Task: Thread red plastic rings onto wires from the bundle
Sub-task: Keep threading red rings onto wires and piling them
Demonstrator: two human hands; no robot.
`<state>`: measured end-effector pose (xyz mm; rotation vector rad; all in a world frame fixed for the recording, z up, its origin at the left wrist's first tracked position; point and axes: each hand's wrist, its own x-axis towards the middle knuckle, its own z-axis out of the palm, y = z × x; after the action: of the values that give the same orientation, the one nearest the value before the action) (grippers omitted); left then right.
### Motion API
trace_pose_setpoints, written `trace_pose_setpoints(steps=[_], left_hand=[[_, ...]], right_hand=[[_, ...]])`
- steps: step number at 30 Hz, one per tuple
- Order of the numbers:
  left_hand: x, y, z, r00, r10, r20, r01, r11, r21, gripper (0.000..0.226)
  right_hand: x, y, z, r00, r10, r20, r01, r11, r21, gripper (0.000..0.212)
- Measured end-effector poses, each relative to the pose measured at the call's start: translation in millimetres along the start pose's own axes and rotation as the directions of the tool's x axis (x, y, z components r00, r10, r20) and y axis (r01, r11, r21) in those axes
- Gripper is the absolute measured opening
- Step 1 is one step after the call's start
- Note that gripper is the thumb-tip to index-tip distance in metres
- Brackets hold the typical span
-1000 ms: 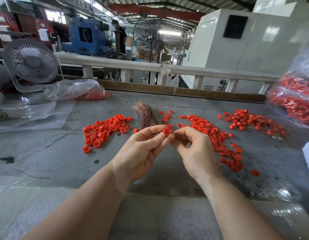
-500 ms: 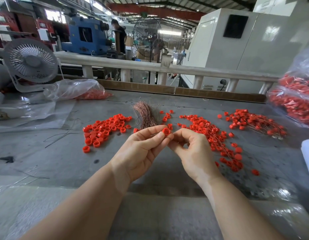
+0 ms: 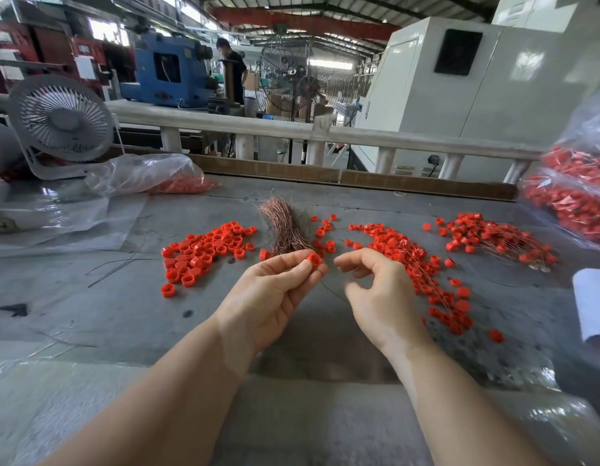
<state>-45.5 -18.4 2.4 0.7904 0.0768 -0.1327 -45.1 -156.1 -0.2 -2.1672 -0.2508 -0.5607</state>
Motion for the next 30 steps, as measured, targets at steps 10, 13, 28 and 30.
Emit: trace_pose_setpoints(steps=[10,13,28,30], left_hand=[[1,0,-2,0.999,0.001,-0.049,0.000,1.000,0.030,0.015],[2,0,-1,0.999,-0.005,-0.035,0.006,0.999,0.036,0.013],[-2,0,1,1.000,-0.005,0.005,0.004,0.997,0.077,0.015],[-3,-1,1,1.000,0.013,0.021,-0.015,0.994,0.105,0.015]], right_hand=[[2,12,-1,0.992,0.098,-0.084,-0.123,0.911,-0.393,0.023],[1,14,3,0.998,0.067,-0.023,-0.070,0.878,-0.474,0.019],[2,9,2,0.997,-0.051,-0.065,0.040,0.985,-0.165,0.007],[1,3,1,0.994,-0.090,-0.066,0.090,0.996,0.007,0.013]])
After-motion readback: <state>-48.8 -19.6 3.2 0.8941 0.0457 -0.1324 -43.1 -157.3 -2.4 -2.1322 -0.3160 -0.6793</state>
